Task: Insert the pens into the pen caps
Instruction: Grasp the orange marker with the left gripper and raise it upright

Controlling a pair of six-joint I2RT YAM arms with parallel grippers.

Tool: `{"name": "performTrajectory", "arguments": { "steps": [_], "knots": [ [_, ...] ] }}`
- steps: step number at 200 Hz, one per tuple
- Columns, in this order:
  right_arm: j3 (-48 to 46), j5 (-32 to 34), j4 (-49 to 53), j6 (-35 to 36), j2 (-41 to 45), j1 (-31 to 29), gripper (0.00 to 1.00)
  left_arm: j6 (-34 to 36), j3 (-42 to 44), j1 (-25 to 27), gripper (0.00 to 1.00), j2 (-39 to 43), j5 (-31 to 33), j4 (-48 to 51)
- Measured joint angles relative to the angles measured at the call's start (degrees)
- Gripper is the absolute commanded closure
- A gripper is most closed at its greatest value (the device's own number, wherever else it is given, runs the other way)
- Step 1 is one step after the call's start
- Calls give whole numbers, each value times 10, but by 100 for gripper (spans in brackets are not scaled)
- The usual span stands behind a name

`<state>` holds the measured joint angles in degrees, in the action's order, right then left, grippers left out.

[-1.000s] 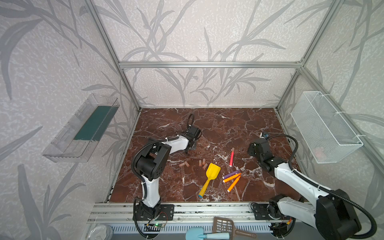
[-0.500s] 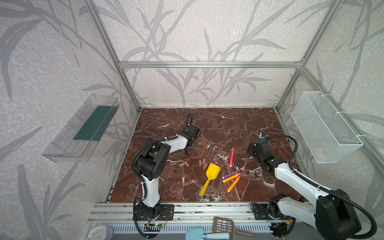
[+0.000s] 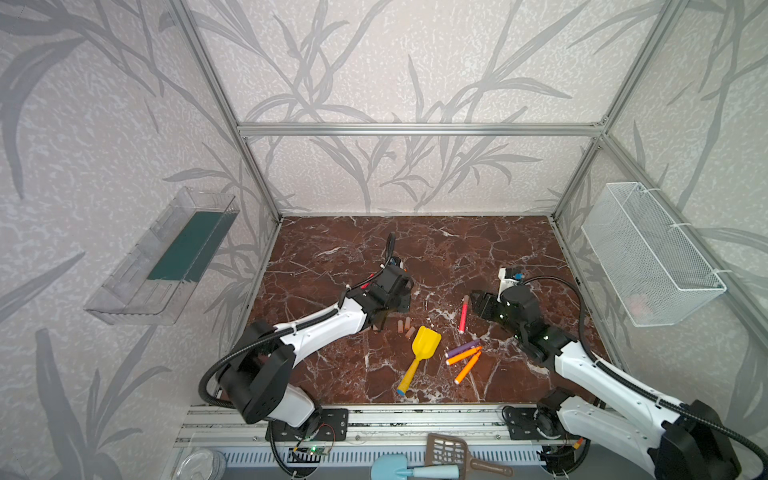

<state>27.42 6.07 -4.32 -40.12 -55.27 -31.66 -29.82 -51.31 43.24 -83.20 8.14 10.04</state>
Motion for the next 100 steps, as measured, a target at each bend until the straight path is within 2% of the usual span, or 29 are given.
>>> {"name": "performTrajectory", "arguments": {
  "steps": [21,49,71,100],
  "knots": [
    [-21,-29,-24,-14,16,-22,36,-10,8,53,97,19,23,2],
    [-43,-61,-50,-27,33,-37,35,-17,15,103,97,42,43,-11],
    [-46,-71,-54,-35,49,-43,34,-19,51,109,97,76,43,-53],
    [-46,-72,-63,-49,65,-49,30,-19,57,108,98,96,42,-59]
  ]
}}
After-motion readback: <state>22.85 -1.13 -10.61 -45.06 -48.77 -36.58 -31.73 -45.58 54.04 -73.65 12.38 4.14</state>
